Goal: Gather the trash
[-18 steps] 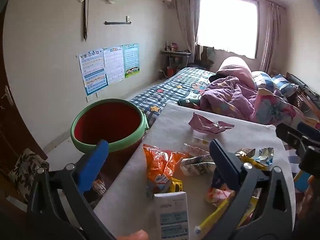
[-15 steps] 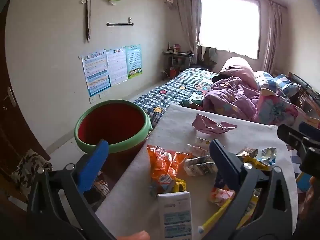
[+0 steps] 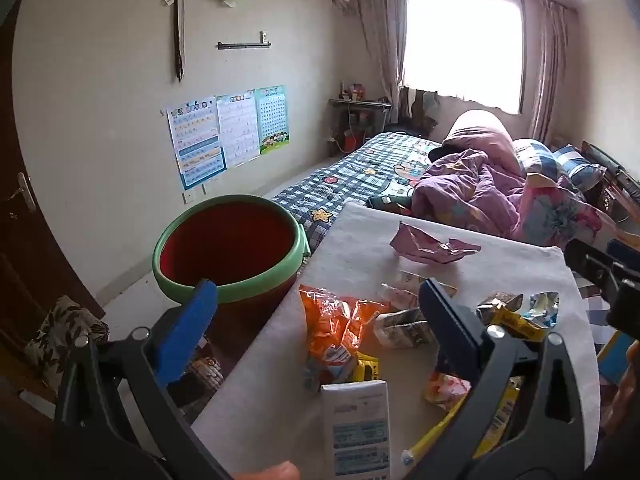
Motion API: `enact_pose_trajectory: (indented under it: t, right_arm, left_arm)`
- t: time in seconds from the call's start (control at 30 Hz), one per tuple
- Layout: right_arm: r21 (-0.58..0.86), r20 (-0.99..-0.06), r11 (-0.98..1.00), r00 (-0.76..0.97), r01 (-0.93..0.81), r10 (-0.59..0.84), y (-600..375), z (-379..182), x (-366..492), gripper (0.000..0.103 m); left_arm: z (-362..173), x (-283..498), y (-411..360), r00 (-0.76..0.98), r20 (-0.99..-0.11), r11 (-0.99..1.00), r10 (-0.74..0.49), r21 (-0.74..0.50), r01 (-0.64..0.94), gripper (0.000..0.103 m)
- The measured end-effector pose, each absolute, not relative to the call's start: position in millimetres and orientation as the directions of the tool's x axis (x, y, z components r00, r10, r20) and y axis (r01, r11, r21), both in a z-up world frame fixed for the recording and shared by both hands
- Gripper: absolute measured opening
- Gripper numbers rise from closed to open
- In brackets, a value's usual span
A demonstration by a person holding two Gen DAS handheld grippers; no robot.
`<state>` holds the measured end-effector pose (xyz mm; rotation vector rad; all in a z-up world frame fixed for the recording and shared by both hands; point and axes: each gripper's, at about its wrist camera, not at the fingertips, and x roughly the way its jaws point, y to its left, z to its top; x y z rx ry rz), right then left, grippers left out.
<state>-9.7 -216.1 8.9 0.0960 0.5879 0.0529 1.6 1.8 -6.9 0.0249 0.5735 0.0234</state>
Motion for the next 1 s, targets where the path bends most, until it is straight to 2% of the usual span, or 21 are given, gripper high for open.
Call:
enact_pose_trajectory:
  t: [0.3, 0.57, 0.77, 1.0]
  right_arm:
    - [0.106, -0.551, 0.994, 0.832, -0.002, 0.061, -223.6, 8.8, 2.0, 0.096]
    - [0.087, -0.564, 0.996, 0.824, 0.000, 0.050, -224.1, 10.0, 10.9, 0.096]
    - [0.076, -0.556, 0.997, 0.830, -0.006, 0.047, -224.0, 8.2, 11.7, 0.096]
    - [0.106, -0.571, 0.994, 0.819, 0.008, 0.054, -218.5, 1.6, 10.0, 0.096]
  left_arm:
    - [-33.8, -27.8, 14.0, 0.833, -0.535, 0.986, 0.142, 0.001, -0.167, 0.099]
    - [-63.0, -56.6, -7.5, 0.850, -0.499, 0.982, 0.167, 0.158, -0.100, 0.099]
    - [-51.4, -30.1, 1.4, 0.834, -0.530, 0.988, 0.155, 0.086, -0.129, 0.099]
    - [0.5, 3.6, -4.5, 0.877, -0.473, 0.996, 0.082, 0.071, -0.055, 0.099]
